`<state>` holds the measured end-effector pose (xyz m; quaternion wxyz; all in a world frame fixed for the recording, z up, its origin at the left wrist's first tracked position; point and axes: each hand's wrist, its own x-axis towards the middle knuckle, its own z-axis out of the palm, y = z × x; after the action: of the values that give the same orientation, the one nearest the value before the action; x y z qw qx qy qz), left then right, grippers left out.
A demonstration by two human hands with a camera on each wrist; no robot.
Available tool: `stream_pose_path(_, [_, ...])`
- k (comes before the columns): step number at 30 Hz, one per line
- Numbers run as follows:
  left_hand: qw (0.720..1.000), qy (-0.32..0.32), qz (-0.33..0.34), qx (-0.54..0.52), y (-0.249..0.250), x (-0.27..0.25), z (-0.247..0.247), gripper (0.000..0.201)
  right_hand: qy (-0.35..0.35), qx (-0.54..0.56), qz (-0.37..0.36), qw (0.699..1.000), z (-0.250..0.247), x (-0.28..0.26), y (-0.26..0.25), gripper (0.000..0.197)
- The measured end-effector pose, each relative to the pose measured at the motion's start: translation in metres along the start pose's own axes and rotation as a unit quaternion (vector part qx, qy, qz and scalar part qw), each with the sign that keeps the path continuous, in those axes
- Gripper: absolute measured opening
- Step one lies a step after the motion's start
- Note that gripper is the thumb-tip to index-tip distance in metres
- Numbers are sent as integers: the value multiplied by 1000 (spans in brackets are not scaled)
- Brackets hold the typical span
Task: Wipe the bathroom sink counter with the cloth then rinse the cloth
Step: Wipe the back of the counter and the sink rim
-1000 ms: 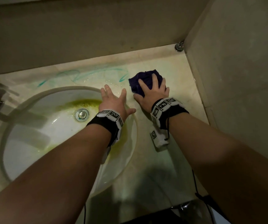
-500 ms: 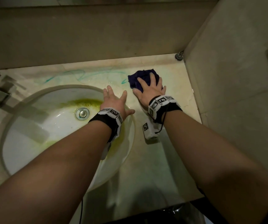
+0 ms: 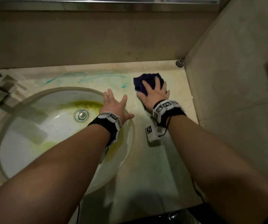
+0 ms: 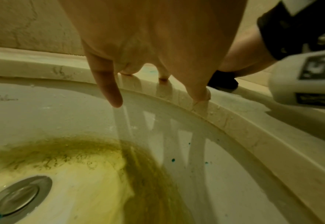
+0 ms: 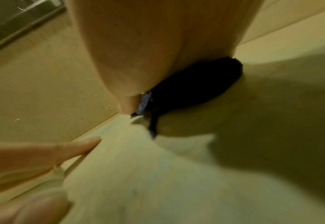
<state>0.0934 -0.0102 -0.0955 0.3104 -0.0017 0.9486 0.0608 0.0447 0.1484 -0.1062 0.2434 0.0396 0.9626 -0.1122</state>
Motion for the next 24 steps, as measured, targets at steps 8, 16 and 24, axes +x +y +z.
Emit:
stream_pose_path(8, [1000,-5,0,-4,-2,1,1,90,-8,30,66,997,-19,20,16,64])
stream_pose_path(16, [1000,3,4,-7,-2,1,2,89,2,-13,-13,1000,8,-12,13,56])
stream_pose_path(24, [1000,-13,16,-2,-6,3,0,88,-27,27,72,997,-5,-1,-19,60])
